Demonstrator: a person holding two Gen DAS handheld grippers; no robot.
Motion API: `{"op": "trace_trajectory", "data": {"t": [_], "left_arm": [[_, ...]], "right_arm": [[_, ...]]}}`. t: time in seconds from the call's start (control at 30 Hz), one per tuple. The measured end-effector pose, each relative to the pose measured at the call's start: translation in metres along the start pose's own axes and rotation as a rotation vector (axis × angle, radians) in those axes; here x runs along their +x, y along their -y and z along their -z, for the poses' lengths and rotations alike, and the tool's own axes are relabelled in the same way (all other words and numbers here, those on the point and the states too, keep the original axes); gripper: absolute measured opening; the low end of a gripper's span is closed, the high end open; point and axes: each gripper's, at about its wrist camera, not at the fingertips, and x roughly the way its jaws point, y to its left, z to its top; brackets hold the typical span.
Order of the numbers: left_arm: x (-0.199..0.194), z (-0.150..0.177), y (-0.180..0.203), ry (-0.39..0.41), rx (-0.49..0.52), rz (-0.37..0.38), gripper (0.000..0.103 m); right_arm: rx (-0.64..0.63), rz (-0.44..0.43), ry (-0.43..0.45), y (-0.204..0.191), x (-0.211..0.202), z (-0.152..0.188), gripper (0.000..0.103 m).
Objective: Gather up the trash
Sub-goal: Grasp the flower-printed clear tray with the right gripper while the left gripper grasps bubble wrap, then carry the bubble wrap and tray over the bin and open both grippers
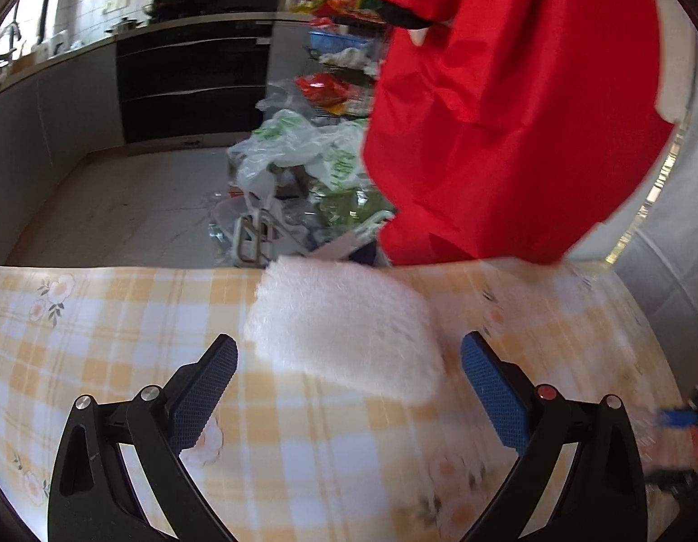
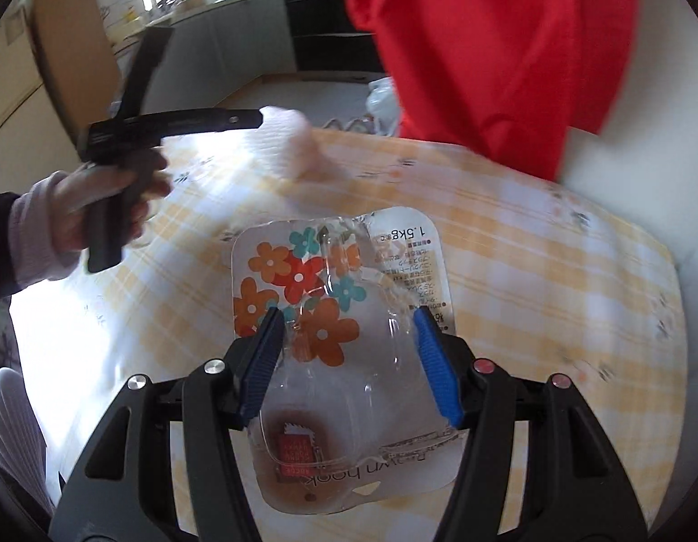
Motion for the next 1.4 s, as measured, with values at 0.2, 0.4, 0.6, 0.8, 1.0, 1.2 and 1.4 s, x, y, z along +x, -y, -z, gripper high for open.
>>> {"op": "trace_trajectory", "data": {"t": [0.2,0.4,0.6,0.8,1.0,1.2,1.4], "left_arm": [[0.041,-0.01,0.008,-0.07,-0.005,-0.056,0.085],[0.021,0.005,0.011,-0.096,0.099,-0.019,0.016],[-0.038,0.026,0.003,-0.1,0.137,0.082,0.012],[-0.14,0.062,0.0,-0.066,0.175,0.153,0.012],[-0.254,0.114,-0.01,-0.03,0.145,0.212,0.012],[-0.353,0.17,-0.017,0.0,0.1,0.274,0.012],[-0.425,0.225,-0.006,0.039,0.139,0.278,0.013]], "right_arm": [[0.068,0.008,0.025,0.014,-0.027,0.025,0.06],[0.124,-0.001,0.058,0.012,-0.044,0.041,0.06],[0.116,-0.04,0.123,-0.022,-0.07,0.047,0.06],[0.1,-0.087,0.19,-0.069,-0.105,0.058,0.06],[0.099,-0.139,0.246,-0.117,-0.144,0.075,0.06],[0.149,-0.195,0.308,-0.157,-0.18,0.098,0.06],[0.159,-0.198,0.332,-0.196,-0.21,0.131,0.06]]}}
